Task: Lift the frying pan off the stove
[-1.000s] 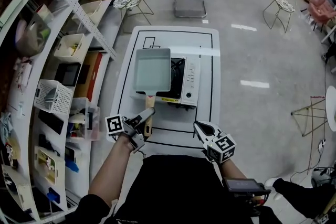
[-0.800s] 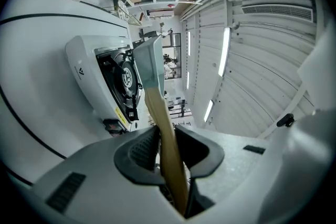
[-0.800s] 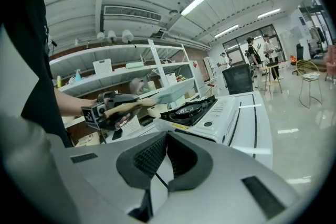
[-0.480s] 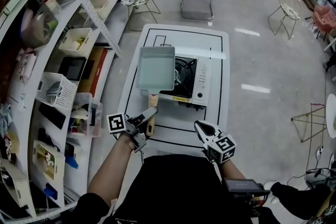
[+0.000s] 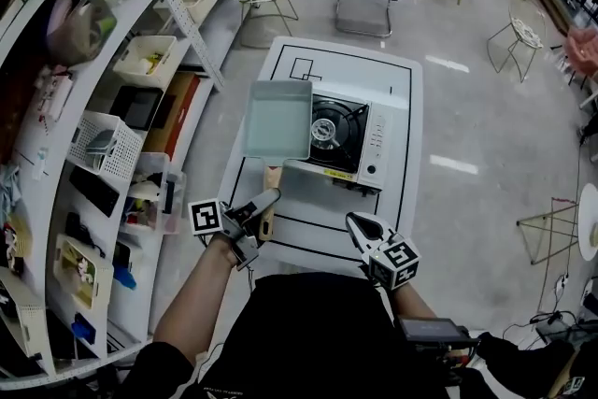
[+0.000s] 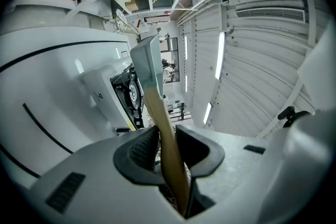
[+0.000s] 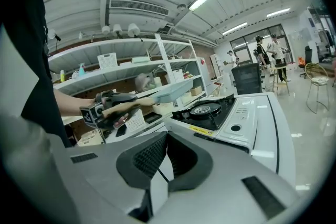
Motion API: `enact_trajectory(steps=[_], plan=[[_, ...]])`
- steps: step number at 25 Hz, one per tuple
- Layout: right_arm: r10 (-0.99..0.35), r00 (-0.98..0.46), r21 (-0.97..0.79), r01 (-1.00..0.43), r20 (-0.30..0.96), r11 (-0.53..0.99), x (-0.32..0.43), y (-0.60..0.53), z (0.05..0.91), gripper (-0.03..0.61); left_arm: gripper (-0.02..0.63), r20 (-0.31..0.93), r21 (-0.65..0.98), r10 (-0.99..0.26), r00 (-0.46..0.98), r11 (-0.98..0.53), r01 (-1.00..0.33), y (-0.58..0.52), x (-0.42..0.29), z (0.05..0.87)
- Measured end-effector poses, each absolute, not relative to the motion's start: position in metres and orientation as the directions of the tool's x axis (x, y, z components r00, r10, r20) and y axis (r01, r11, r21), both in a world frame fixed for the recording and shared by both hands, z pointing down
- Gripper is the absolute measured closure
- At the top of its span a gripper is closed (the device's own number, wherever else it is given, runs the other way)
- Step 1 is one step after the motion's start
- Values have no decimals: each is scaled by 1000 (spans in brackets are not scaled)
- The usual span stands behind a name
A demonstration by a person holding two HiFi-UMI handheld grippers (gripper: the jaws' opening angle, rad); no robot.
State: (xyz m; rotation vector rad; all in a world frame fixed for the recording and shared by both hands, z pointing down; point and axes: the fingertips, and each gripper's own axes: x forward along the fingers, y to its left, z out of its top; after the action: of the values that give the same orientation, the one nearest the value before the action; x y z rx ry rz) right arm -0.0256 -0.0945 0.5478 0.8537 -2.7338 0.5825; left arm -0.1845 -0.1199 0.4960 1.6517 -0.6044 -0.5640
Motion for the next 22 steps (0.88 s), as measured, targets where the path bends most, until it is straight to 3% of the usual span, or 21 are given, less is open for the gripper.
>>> enact_trajectory(steps=[22], plan=[[-423, -846, -288, -515, 325, 807, -96, -85, 544, 552, 512, -25, 986, -750, 661, -128, -109, -77, -266, 503]])
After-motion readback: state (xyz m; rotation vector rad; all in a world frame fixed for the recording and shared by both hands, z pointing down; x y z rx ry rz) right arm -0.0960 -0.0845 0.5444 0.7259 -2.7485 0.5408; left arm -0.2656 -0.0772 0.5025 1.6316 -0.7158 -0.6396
